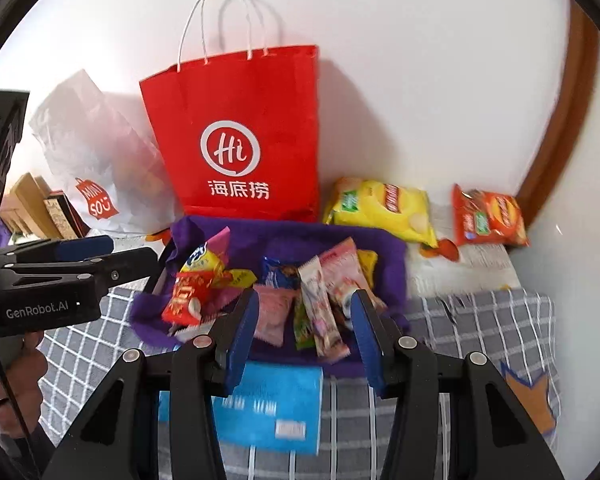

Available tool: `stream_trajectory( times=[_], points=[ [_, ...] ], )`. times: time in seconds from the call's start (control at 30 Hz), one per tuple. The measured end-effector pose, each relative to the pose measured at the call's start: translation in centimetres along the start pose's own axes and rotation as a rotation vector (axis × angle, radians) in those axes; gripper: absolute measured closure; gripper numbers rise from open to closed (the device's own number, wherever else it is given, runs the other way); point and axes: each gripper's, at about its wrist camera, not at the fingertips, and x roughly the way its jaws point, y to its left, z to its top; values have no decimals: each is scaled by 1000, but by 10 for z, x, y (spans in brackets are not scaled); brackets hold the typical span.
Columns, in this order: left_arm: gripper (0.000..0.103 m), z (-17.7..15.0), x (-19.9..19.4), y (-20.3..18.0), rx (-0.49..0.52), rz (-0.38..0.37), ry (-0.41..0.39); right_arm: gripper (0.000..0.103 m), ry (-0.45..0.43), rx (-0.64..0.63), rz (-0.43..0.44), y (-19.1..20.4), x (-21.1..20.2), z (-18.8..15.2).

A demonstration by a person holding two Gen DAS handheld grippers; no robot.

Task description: Organize snacks

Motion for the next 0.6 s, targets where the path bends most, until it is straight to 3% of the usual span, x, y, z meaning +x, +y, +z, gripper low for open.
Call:
stream_trajectory(
  times=[0.13,0.3,0.47,0.6],
  points=[
    [31,-23,-37,-14,28,41,-77,55,-23,26,-12,-5,-32,-17],
    [26,-57,-74,-24,28,23,-116,55,-54,32,-28,-6,-73,-42],
    [26,-90,-105,-34,38,51,-161,40,-112,-1,0,4,-116,-75],
    [21,-114,-133,-45,54,68,-186,40,-100,20,-6,2,-141,-102]
  ],
)
